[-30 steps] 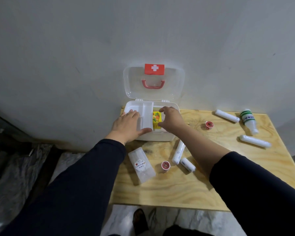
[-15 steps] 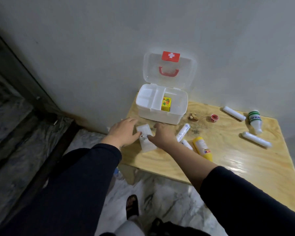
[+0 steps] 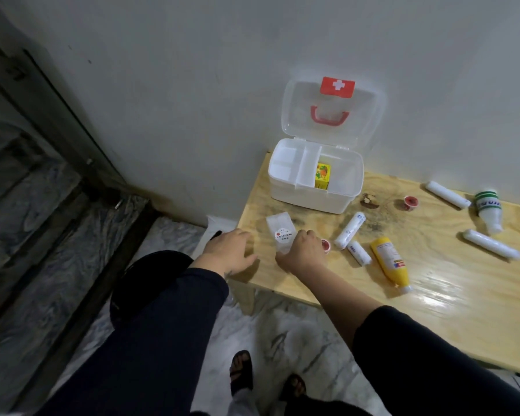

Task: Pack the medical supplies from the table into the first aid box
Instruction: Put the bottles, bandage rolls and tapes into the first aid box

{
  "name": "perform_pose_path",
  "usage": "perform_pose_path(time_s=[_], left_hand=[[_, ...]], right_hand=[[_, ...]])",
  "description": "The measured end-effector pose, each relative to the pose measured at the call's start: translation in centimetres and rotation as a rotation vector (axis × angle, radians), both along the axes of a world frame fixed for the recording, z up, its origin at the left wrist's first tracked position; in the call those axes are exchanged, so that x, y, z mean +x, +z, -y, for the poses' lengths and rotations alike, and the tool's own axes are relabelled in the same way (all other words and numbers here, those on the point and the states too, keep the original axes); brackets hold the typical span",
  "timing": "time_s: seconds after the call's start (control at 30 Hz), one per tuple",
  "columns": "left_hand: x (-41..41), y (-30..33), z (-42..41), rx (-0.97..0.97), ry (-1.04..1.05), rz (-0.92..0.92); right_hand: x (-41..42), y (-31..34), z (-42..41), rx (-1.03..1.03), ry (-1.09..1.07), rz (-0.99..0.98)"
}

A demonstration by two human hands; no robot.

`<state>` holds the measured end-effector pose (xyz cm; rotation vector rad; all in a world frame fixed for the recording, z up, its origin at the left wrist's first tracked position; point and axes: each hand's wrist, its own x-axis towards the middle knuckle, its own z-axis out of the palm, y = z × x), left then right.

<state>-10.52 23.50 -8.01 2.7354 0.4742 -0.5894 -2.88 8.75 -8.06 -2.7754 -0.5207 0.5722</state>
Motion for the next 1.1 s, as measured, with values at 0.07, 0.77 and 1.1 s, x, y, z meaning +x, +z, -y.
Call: perform_pose_path(time_s=[0.07,0.77,1.1], left_hand=[[0.1,-0.1,-0.6,-0.025,0.004,-0.019],[12.2,6.1,-1.4,-0.083,0.021,0.290],[15.7,5.3,-1.3,-0.122,0.143,0.236]], right_hand=[[0.4,0.6,0.1,0.001,-0.024,-0.019],[10.4,11.2,5.9,-0.073,-0.079,0.245],[18.1,8.9,2.8,-0.173,0.080,0.239]])
